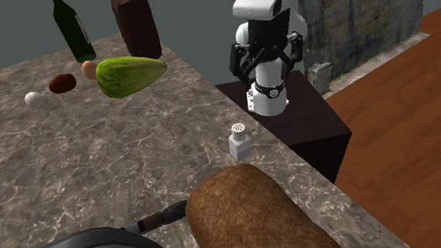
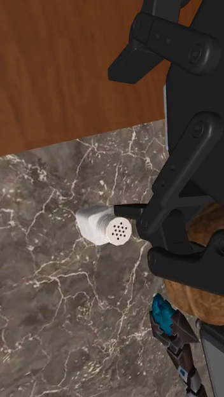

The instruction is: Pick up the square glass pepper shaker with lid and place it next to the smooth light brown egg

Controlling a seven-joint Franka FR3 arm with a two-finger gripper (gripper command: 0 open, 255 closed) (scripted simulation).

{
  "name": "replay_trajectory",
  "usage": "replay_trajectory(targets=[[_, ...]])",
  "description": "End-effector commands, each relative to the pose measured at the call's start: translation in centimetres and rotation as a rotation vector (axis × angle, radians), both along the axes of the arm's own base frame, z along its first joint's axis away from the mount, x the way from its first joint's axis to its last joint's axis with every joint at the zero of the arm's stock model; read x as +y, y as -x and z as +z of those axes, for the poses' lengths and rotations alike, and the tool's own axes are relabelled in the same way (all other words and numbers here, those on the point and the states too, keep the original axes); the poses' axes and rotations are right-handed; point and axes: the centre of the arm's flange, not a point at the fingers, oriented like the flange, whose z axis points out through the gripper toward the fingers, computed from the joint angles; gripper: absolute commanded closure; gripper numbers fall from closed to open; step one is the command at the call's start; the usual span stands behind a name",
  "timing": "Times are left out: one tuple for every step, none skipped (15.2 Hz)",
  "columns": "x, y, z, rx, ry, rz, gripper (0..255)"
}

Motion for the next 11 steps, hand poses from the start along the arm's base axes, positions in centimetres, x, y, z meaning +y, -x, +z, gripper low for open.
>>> replay_trajectory(targets=[[-2.2,-1.7,-1.1,0.003,-0.005,0.001,0],[-3.3,-2.4,-1.7,0.005,-0.008,0.001,0],[-4.3,-3.1,-2.2,0.007,-0.012,0.001,0],[-5.3,-3.8,-2.8,0.009,-0.015,0.001,0],[-6.4,-4.5,-3.4,0.011,-0.018,0.001,0],[-7.4,-5.1,-4.0,0.012,-0.021,0.001,0],[-7.7,-5.4,-4.2,0.013,-0.022,0.001,0],[-7.7,-5.4,-4.7,0.013,-0.022,0.001,0],[-7.7,-5.4,-5.3,0.013,-0.022,0.001,0],[-7.7,-5.4,-5.8,0.013,-0.022,0.001,0],[-7.7,-5.4,-6.3,0.013,-0.022,0.001,0]])
